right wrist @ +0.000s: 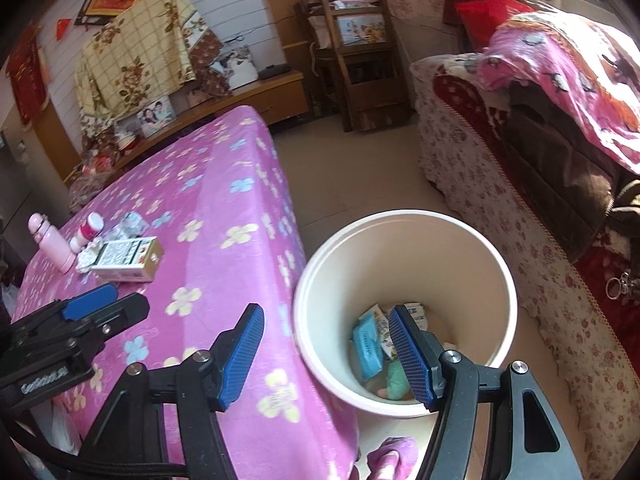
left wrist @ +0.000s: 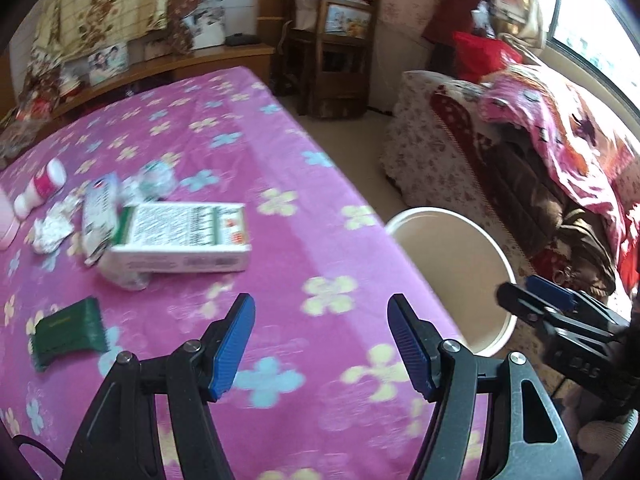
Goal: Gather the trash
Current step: 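Move both open tools back over the table trash, then grasp the dark green packet with the left tool while the right tool grasps the white-green medicine box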
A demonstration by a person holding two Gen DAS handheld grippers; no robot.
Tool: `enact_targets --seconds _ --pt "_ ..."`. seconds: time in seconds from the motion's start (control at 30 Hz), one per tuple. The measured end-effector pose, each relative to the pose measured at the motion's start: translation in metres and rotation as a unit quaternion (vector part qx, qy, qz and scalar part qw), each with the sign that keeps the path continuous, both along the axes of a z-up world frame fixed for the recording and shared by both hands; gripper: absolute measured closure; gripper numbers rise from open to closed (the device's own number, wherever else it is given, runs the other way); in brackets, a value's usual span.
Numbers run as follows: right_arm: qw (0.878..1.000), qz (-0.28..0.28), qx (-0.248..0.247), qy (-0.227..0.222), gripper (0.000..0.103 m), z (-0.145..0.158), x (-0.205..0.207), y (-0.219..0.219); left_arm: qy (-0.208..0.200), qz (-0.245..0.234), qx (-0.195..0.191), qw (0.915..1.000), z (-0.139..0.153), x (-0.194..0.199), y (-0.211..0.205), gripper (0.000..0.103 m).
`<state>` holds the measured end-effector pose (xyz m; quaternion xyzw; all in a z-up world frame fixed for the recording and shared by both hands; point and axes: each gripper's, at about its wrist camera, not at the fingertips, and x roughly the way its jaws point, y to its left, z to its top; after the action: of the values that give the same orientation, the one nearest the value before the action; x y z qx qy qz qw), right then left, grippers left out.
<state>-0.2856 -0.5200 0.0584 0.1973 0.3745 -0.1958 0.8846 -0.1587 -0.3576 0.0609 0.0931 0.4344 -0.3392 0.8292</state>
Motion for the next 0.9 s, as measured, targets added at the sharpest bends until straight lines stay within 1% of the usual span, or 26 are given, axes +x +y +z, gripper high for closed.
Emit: enact_targets --seconds 0.33,0.47,0.53,0.6,0.63,0.7,0.77,0.83,0.9 --pt "0.999 0.041 -0.005 0.006 0.034 0.001 0.022 0.033 0.014 0.063 0.005 0.9979 -0.006 0.040 0.073 0.034" --pt "0.998 0.059 -0.001 0.012 0.034 -0.001 0.032 0.046 -0.011 0.100 0.022 0.9946 0.005 0.066 0.110 0.034" --pt "0.998 0.067 -0.002 0.012 0.034 -0.001 0.035 0.052 -0.024 0.121 0.041 0.9916 0.006 0.081 0.124 0.034" --pt "0.997 0.074 -0.004 0.011 0.034 0.000 0.038 0.058 -0.033 0.149 0.060 0.9864 0.003 0.099 0.142 0.034" --pt "0.997 0.078 -0.004 0.011 0.034 0.000 0.040 0.061 -0.031 0.168 0.072 0.9827 -0.001 0.110 0.154 0.034" --pt "0.996 0.086 -0.005 0.011 0.034 0.001 0.044 0.066 -0.017 0.203 0.080 0.9757 -0.010 0.126 0.179 0.034" --pt "0.996 0.093 -0.007 0.012 0.034 0.001 0.048 0.071 -0.006 0.228 0.088 0.9695 -0.018 0.136 0.197 0.034" --pt "0.995 0.099 -0.006 0.013 0.034 0.001 0.052 0.075 0.002 0.242 0.092 0.9660 -0.026 0.139 0.209 0.034" --pt "0.995 0.103 -0.003 0.013 0.034 0.000 0.056 0.078 0.017 0.244 0.097 0.9649 -0.035 0.137 0.217 0.034"
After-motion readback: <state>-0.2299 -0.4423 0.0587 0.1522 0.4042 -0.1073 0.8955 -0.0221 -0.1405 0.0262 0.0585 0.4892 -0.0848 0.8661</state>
